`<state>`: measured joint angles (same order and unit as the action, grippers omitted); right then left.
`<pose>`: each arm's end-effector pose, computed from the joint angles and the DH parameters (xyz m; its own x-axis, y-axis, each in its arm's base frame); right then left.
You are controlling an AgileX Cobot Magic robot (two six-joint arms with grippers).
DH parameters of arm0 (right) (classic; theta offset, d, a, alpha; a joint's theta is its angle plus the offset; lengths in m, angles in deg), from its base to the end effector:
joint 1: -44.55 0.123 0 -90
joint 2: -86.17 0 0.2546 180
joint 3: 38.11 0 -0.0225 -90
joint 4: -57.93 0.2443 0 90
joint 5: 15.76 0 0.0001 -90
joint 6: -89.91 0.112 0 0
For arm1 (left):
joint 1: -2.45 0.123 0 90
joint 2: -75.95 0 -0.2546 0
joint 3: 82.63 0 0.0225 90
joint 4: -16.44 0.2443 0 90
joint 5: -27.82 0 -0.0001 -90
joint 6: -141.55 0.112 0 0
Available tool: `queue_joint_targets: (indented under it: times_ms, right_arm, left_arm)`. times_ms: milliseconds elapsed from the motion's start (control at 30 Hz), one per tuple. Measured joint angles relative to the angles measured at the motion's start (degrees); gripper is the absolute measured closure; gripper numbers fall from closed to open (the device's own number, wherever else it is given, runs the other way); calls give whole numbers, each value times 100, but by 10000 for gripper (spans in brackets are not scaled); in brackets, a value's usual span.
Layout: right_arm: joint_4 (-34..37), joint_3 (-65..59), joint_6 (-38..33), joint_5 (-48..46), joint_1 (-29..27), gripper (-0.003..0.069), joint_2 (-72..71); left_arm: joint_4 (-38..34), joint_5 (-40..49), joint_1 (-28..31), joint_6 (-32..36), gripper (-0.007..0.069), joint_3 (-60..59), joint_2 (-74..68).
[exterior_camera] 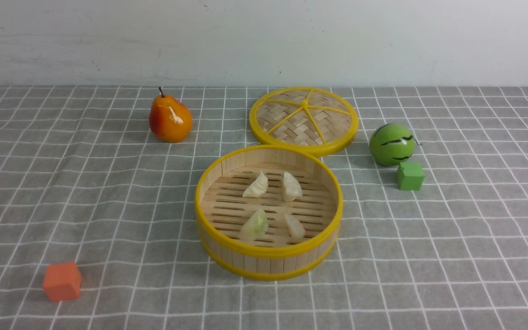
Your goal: Put the dumplings into the steamer on the table with the grey tablecloth.
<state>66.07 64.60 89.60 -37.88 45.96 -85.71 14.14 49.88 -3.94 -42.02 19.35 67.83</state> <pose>0.0962 0.0084 0.1675 -0.3049 0.1183 -0.9450 -0.0373 0.9900 0.1360 0.0958 -0.0124 0.1628 -0.3211 -0.0640 -0.9449 0.0941 0.9906 -0.0991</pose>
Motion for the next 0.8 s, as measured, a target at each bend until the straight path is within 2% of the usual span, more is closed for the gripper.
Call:
queue_joint_targets:
  times_ms: [800]
  right_arm:
    - [4,0,0,0,0,553,0]
  left_arm:
    - [-6,0,0,28,638,-2,0]
